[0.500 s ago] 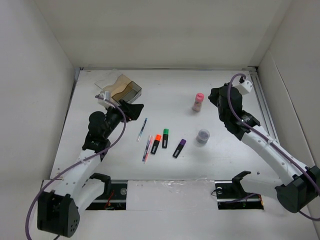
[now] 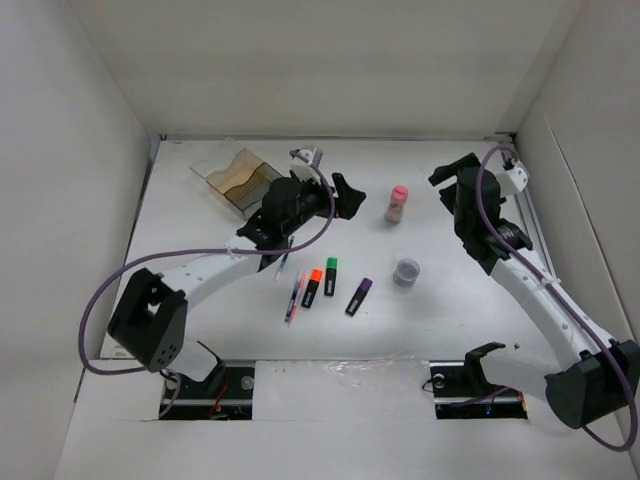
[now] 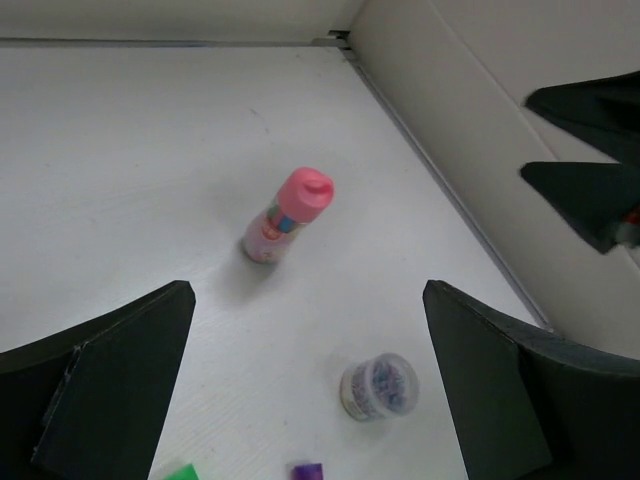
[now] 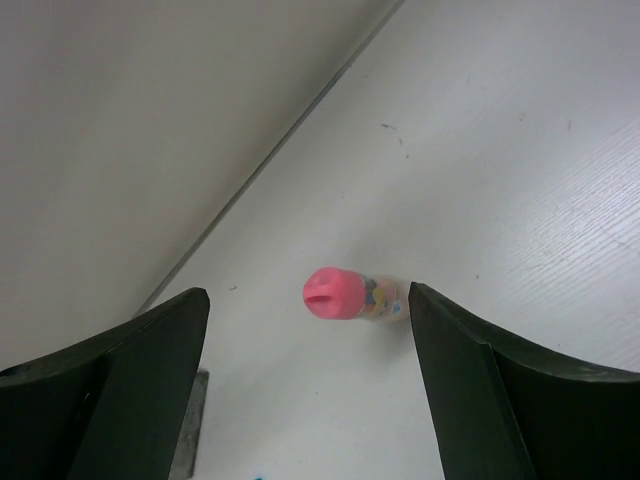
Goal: Sort the stationery into containers
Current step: Pick up the stationery from the center of the board, then place the stationery in the storage box, then pick up the stationery from the center of the board.
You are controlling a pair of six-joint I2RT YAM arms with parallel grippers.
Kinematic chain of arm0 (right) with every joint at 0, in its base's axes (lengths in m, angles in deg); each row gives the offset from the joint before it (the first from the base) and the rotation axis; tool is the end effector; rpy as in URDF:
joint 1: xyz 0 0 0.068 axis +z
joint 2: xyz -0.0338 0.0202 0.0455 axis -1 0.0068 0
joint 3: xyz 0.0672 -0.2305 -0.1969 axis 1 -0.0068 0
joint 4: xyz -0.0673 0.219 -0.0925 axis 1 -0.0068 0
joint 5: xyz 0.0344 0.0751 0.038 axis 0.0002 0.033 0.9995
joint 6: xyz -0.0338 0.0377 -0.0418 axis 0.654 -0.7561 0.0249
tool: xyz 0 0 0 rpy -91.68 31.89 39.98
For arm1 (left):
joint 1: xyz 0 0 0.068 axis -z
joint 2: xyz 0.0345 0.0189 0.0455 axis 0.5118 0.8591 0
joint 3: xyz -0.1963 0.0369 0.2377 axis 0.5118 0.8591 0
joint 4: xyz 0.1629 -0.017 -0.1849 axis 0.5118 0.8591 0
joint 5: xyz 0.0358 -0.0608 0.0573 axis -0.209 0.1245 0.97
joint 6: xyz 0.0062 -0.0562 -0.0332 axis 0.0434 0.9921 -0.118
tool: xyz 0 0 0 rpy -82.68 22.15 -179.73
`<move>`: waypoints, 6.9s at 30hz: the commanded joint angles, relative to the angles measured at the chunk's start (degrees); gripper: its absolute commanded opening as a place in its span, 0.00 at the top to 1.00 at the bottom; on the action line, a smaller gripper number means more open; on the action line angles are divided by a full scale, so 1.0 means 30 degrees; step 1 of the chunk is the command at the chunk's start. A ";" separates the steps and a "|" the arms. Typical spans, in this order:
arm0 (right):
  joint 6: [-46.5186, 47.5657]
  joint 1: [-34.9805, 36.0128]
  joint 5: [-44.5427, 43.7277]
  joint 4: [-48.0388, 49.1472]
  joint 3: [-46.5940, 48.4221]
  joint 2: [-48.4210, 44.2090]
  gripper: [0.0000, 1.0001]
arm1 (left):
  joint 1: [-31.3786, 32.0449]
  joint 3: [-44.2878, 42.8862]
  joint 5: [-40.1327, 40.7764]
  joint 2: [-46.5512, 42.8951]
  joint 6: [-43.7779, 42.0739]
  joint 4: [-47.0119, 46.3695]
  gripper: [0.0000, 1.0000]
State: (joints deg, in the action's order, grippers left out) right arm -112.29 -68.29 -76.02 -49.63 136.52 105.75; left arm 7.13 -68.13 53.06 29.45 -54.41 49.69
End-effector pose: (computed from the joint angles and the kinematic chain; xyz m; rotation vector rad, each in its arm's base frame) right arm 0.2314 0.0588 0.3793 0.8818 1.6573 0.3065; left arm 0.2559 -0.2084 0.3680 0.2867 1.5755 -0.9815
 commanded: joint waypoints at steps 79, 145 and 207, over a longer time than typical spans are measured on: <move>-0.1218 -0.4207 0.8957 0.2301 -0.4515 -0.5470 0.00 | -1.1956 -1.8351 0.4694 0.8943 -0.0552 1.0607 0.64; -0.0866 -0.3855 1.0570 0.3473 -0.5042 -0.5821 0.00 | -1.1641 -1.8324 0.7563 1.3080 -0.4476 0.8735 0.24; -0.1686 -0.3855 0.5531 0.1188 -0.4866 -0.8575 0.01 | 0.8310 -0.7655 0.3725 1.1373 -0.5649 0.5712 0.13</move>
State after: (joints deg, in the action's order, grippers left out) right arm -118.02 -80.16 -59.70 -48.76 121.24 80.35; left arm 31.47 -88.92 65.85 61.93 -71.44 66.47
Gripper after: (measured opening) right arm 0.990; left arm 0.873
